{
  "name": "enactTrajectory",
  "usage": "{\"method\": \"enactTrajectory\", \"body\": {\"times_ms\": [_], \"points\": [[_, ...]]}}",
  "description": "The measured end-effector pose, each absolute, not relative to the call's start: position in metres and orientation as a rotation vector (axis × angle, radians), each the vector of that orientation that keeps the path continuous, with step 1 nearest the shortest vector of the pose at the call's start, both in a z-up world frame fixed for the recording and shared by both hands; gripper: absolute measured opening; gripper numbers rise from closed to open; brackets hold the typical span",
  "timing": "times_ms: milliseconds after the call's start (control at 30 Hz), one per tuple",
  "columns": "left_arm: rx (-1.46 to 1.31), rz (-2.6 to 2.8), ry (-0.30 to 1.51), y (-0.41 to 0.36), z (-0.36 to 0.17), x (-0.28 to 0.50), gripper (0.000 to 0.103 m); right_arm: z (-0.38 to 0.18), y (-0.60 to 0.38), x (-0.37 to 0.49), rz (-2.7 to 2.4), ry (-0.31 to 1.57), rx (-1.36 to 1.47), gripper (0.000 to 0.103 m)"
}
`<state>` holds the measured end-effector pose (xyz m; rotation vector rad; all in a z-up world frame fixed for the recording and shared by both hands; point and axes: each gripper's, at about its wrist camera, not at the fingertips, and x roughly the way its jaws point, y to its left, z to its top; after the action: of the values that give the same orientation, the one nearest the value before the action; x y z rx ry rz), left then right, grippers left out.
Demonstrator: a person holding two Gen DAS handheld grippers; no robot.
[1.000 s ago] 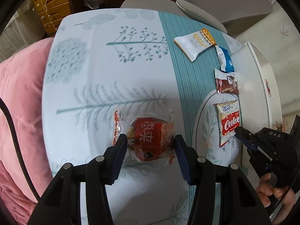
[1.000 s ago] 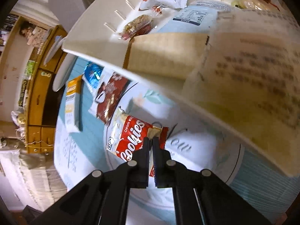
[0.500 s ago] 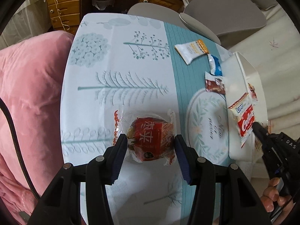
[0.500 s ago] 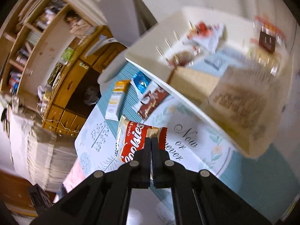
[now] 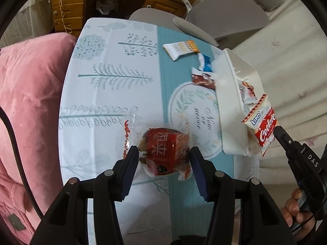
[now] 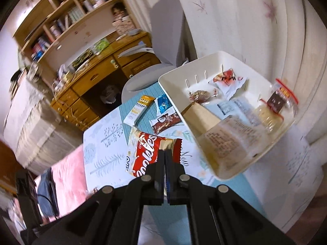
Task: Organize snacks
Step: 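Carry the red round snack and Cookies packet over the white tray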
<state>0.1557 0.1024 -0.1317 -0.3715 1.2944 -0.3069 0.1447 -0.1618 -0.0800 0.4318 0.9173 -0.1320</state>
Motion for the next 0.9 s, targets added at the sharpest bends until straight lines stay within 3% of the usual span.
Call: {"method": "enactTrajectory", "body": {"times_ms": [400, 900], "points": [[-0.465, -0.296, 1.238, 0.026, -0.108, 0.111, 0.050, -0.056, -0.231, 0.110, -0.062, 0.866, 0.277, 0.001], [-0.477, -0.328, 1.116, -0.070, -0.077, 0.111, 0.051, -0.044, -0.326, 0.100, -0.027, 0.815, 0.214, 0.001]]}}
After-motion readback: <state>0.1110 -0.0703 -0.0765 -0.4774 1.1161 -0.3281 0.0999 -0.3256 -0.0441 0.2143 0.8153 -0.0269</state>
